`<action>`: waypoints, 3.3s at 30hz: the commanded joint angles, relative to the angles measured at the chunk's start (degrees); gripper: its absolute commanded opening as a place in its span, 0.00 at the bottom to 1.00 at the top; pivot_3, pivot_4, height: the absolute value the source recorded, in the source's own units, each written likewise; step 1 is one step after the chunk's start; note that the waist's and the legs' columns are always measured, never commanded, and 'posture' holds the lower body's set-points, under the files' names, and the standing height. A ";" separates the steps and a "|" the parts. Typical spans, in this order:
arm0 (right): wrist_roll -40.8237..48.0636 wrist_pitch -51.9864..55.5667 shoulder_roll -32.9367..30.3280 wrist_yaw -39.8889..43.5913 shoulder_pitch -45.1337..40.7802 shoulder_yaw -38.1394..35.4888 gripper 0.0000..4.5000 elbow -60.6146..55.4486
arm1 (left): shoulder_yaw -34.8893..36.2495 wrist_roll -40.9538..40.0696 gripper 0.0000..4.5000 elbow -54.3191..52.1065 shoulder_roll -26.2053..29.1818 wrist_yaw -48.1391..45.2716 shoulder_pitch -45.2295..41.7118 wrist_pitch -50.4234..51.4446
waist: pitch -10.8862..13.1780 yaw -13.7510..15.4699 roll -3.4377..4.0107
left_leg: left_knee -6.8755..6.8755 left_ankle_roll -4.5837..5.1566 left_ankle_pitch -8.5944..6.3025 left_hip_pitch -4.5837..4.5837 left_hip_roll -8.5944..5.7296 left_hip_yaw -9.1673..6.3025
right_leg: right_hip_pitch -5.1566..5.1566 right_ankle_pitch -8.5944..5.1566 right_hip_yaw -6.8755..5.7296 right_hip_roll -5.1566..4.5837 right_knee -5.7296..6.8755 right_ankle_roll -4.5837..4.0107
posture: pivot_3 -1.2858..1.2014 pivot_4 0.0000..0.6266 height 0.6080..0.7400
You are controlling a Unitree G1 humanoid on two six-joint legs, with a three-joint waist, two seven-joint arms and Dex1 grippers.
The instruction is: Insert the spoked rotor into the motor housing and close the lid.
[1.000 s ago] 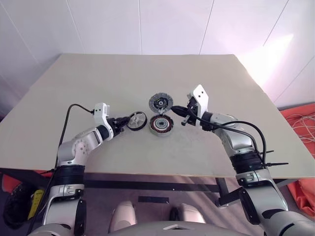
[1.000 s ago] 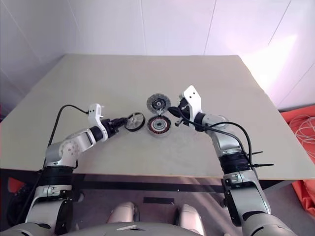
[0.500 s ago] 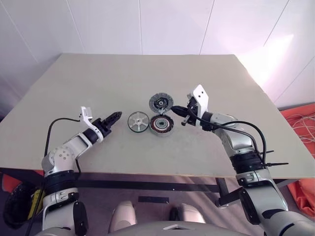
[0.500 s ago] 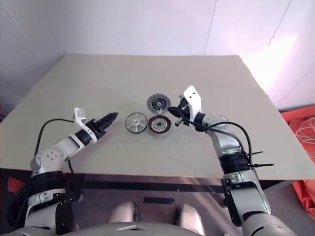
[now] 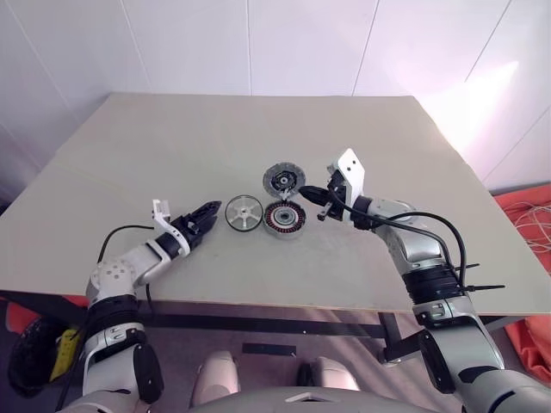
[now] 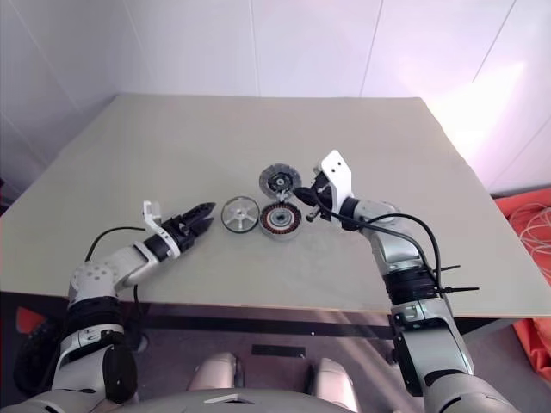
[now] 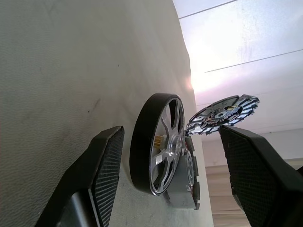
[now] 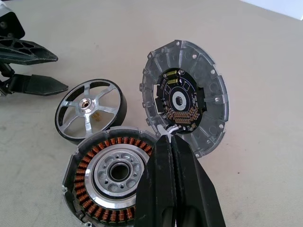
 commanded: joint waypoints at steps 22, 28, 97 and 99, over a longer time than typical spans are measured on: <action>0.80 -0.82 -0.43 -0.75 -0.73 -1.21 0.00 -3.18 | -4.85 2.82 0.76 3.22 -0.66 -2.86 -6.39 0.70 | 0.00 0.17 0.00 | -0.01 0.01 0.00 -0.02 -0.01 0.00 | 0.01 0.00 0.00 -0.01 -0.03 0.00 | 0.52 0.00 1.00; 0.77 -1.03 -0.41 -0.58 -1.06 -1.19 0.00 -2.64 | -3.60 1.90 0.72 2.43 -0.75 -3.64 -5.99 0.08 | 0.00 0.15 0.00 | -0.02 0.01 0.00 -0.01 -0.01 0.00 | 0.01 0.00 0.00 -0.01 -0.03 0.00 | 0.52 0.00 1.00; 6.83 6.23 -18.58 12.21 12.86 -6.56 0.00 -14.86 | -3.78 -10.44 0.08 7.23 -6.41 -2.16 -9.84 12.56 | 0.09 0.70 -0.14 | -0.10 0.19 -0.10 0.00 -0.08 0.00 | 0.17 -0.27 -0.03 -0.02 -0.34 0.51 | 0.52 0.00 1.00; 7.86 7.22 -19.15 12.46 14.19 -7.25 0.00 -16.82 | -4.41 -9.11 0.08 9.55 -6.99 -2.97 -11.07 11.39 | 0.09 0.68 -0.13 | -0.10 0.20 -0.11 -0.02 -0.08 0.01 | 0.16 -0.27 -0.04 -0.01 -0.35 0.51 | 0.52 0.00 1.00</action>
